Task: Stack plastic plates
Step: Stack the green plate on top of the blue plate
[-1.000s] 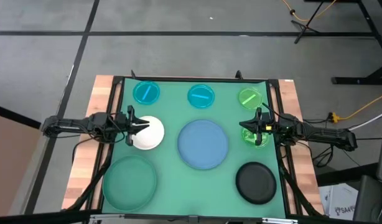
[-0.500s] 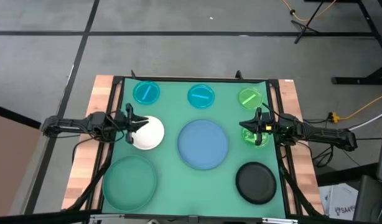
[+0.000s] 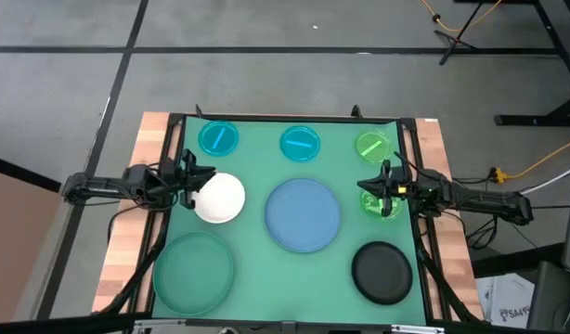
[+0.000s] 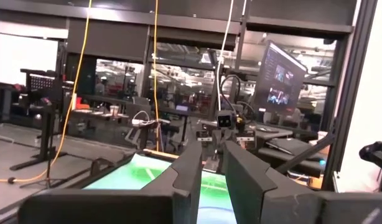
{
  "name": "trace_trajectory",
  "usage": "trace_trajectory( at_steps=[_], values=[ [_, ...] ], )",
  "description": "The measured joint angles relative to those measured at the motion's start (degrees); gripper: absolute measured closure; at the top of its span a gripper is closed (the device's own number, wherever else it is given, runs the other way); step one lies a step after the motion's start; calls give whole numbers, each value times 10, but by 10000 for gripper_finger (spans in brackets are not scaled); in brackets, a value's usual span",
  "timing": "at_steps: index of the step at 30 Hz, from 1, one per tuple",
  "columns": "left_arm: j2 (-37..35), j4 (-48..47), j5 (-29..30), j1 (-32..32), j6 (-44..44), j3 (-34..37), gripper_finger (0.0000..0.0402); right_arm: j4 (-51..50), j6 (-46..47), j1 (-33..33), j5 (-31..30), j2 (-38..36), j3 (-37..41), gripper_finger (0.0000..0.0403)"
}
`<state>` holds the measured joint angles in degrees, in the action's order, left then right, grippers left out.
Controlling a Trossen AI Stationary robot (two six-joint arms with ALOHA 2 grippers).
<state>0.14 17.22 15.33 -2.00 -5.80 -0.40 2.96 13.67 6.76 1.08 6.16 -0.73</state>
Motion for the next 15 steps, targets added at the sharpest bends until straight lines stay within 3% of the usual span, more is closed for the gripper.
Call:
trace_trajectory(
  at_steps=[6,15],
  values=[
    [20,-3,0,0,-1,0,341,86,23,0,0,81,0,402],
    [50,-5,0,0,-3,0,341,242,26,0,17,290,-33,402]
  ],
)
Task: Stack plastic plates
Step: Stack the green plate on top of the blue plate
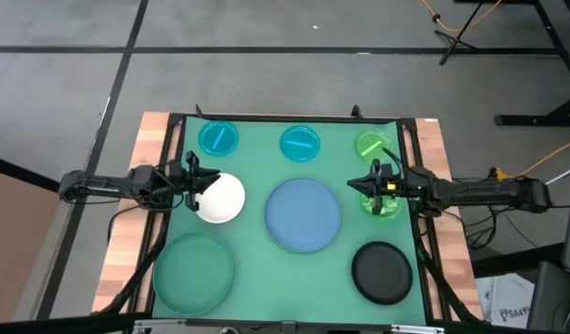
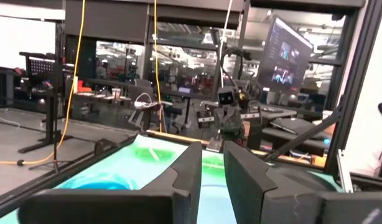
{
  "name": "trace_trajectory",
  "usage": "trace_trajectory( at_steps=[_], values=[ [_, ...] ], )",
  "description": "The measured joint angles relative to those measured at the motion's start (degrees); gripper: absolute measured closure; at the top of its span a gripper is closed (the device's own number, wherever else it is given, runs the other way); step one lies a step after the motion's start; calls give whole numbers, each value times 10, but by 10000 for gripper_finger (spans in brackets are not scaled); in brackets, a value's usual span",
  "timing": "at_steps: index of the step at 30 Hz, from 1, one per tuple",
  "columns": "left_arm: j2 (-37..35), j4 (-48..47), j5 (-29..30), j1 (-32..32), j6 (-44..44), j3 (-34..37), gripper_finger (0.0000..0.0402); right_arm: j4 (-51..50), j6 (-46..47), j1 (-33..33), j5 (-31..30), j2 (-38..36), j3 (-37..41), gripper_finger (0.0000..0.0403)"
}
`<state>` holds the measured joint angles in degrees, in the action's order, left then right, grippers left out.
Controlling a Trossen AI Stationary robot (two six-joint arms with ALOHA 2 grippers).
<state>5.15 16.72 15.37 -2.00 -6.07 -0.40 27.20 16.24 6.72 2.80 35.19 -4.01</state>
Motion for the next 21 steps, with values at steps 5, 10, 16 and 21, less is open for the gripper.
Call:
trace_trajectory(
  at_steps=[5,10,16,21],
  values=[
    [5,0,0,0,2,0,341,1,-23,0,14,128,-85,402],
    [5,-2,0,0,2,0,341,0,-33,0,20,257,-186,402],
    [5,-8,0,0,1,0,341,-4,-56,-29,38,414,-312,402],
    [5,-8,-17,0,0,0,341,-3,-63,-73,39,529,-420,402]
  ],
)
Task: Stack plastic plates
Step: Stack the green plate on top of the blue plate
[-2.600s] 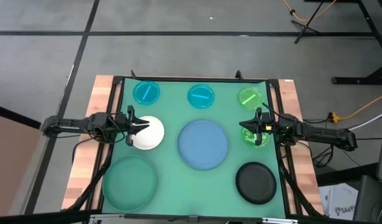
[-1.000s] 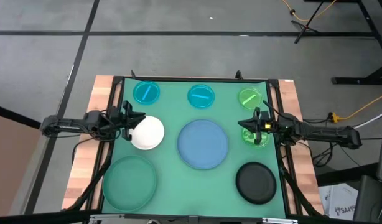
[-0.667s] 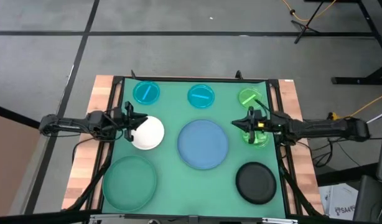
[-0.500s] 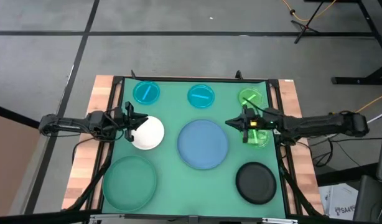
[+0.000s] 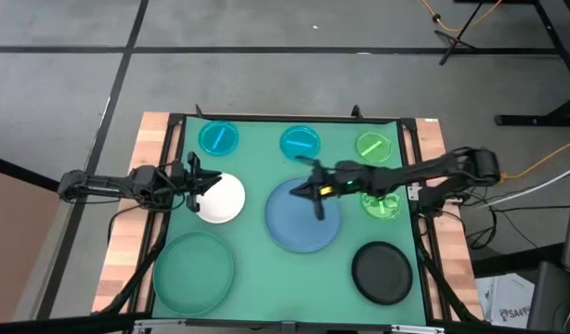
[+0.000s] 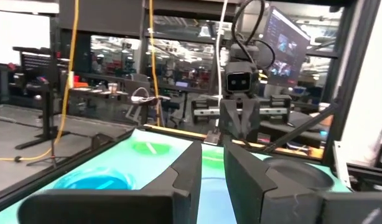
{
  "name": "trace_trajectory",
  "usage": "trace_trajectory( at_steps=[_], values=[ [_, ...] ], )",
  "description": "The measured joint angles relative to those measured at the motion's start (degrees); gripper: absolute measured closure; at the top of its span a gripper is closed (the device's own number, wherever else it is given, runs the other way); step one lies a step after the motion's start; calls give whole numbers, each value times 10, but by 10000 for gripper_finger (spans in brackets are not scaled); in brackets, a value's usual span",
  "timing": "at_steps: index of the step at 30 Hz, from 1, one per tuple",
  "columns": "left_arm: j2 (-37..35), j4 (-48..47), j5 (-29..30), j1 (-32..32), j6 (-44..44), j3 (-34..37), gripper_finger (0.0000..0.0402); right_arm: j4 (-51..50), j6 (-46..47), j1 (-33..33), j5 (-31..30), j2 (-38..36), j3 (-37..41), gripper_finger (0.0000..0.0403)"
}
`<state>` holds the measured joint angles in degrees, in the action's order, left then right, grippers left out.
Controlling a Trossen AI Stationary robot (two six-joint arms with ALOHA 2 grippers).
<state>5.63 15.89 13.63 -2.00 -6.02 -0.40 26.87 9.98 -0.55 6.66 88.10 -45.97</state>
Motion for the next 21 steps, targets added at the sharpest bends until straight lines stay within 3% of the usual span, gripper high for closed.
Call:
trace_trajectory(
  at_steps=[12,21],
  values=[
    [0,-5,-41,0,1,0,341,-35,2,-68,0,207,-221,402],
    [0,-10,-42,0,1,0,341,-32,90,-90,2,318,-352,402]
  ],
)
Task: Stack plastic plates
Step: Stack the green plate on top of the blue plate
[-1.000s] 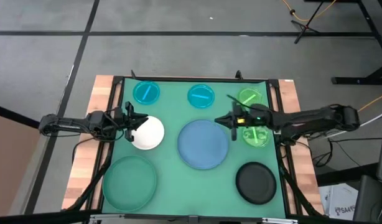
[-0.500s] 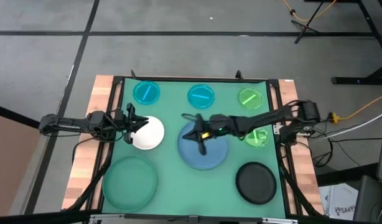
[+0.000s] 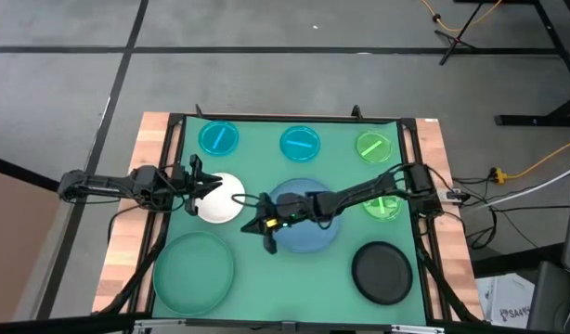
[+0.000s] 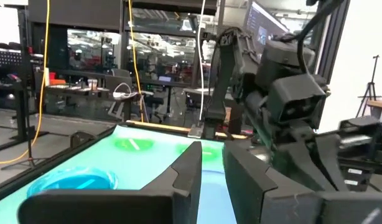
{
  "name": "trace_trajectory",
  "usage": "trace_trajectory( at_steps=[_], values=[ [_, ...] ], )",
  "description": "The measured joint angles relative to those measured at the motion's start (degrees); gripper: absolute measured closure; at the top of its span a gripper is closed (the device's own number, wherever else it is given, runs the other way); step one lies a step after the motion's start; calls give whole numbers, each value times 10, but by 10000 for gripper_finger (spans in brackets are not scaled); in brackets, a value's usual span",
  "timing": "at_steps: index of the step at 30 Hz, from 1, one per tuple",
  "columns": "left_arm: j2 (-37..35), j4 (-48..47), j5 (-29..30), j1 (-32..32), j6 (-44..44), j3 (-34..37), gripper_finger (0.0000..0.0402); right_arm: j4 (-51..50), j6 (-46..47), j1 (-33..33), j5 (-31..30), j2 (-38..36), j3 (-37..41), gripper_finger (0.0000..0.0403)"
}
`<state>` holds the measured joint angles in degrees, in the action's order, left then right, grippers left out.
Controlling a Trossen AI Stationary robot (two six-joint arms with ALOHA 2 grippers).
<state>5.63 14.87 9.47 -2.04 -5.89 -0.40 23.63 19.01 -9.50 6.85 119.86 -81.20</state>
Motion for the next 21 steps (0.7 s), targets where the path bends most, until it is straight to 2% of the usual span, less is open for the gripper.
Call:
trace_trajectory(
  at_steps=[5,11,15,21],
  values=[
    [0,-3,0,0,0,0,341,-2,31,-8,-3,54,-58,367],
    [0,-3,0,0,0,0,341,-17,82,-19,-18,100,-113,272],
    [0,-3,-1,0,0,0,341,-40,120,-22,-49,135,-152,216],
    [0,-3,-1,0,0,0,341,-103,140,-37,-59,182,-218,179]
  ],
)
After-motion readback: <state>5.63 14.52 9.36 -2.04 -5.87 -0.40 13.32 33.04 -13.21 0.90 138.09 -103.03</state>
